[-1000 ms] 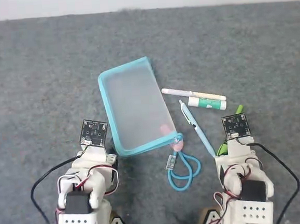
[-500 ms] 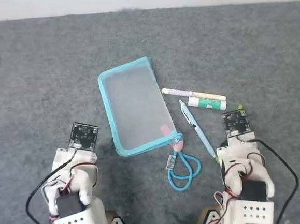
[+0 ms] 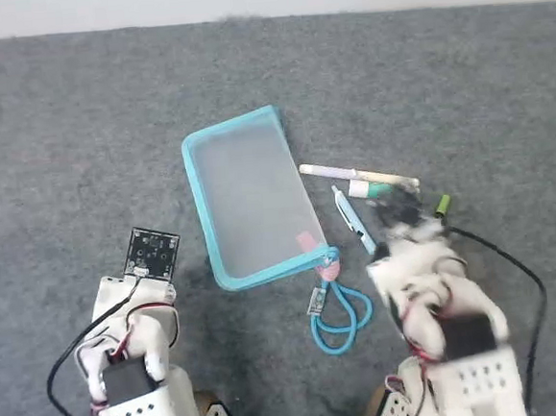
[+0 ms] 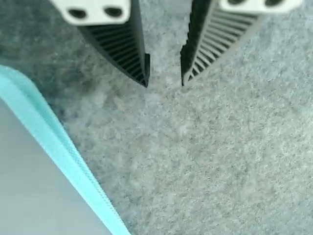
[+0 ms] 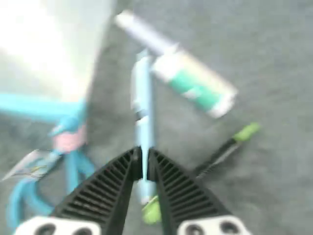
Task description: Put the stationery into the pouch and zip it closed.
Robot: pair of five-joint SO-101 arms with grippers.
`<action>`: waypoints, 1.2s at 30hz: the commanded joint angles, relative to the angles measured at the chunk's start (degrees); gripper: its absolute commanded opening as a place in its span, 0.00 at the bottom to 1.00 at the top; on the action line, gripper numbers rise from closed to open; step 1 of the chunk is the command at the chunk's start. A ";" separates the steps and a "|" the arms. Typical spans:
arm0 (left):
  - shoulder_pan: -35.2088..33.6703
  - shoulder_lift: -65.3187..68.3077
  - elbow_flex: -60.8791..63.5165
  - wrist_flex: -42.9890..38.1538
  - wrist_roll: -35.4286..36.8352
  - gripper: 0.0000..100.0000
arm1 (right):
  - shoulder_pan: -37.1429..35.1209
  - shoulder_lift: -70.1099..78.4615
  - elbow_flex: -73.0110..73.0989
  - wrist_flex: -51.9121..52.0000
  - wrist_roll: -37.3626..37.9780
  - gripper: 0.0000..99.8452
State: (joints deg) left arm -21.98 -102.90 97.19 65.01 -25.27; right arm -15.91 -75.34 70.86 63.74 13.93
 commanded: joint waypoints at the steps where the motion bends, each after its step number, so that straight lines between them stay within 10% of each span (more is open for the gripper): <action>1: -0.35 0.44 -0.57 -1.05 -0.70 0.10 | -8.84 15.52 -6.07 -4.88 -5.10 0.14; 7: -0.35 0.44 -0.57 -1.05 -0.70 0.10 | -16.22 29.49 -9.23 -10.59 -6.24 0.28; 36: -0.18 0.70 -0.57 -1.93 -0.70 0.10 | -25.63 34.77 -9.32 -13.32 -19.69 0.23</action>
State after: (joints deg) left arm -21.98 -102.90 97.19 65.01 -25.27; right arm -41.32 -44.66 64.18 53.19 -4.97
